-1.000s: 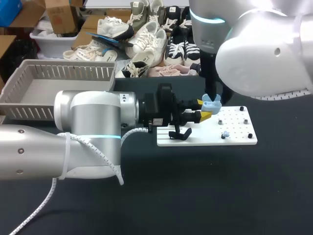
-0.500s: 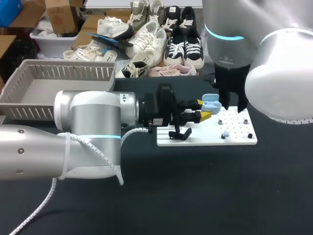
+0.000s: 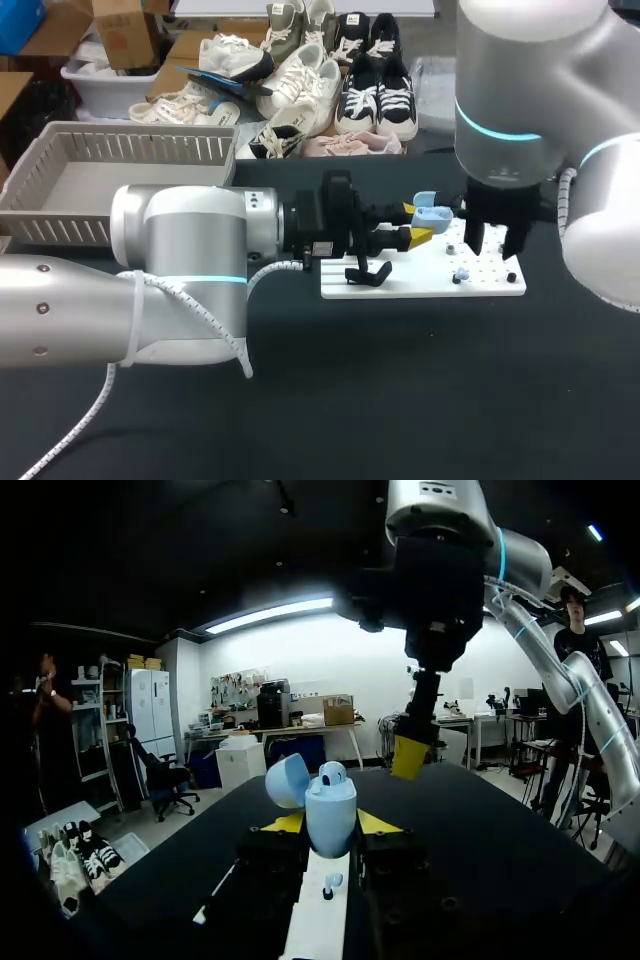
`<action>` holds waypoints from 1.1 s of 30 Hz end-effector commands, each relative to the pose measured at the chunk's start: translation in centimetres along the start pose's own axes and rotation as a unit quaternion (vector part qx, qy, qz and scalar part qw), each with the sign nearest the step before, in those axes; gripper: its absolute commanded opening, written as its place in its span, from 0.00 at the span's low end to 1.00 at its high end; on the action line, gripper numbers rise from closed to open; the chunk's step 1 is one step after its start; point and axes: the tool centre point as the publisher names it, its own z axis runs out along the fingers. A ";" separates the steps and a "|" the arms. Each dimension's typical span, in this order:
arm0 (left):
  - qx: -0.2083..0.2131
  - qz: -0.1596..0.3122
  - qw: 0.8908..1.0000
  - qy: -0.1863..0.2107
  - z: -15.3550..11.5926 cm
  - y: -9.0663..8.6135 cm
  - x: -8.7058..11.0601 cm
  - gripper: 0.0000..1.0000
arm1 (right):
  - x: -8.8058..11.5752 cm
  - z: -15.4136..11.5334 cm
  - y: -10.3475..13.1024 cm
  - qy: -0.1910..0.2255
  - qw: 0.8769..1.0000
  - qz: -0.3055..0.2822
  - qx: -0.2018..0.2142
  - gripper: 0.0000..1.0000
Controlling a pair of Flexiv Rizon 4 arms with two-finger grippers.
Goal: Pick up each earbud case from the left stands, insert the matching earbuds, close the lid, and place the case in the box.
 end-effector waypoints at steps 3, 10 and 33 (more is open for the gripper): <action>-0.003 0.001 1.000 -0.001 0.1 -0.1 0.1 0.00 | 0.0 2.4 0.0 -0.005 0.999 -0.014 -0.035 0.30; -0.003 0.001 1.000 -0.001 0.1 -0.1 0.1 0.00 | -0.6 4.3 0.6 -0.002 0.997 -0.028 -0.069 0.31; -0.003 0.001 1.000 -0.001 0.1 -0.1 0.1 0.00 | -0.4 7.8 1.1 0.016 0.996 -0.036 -0.077 0.30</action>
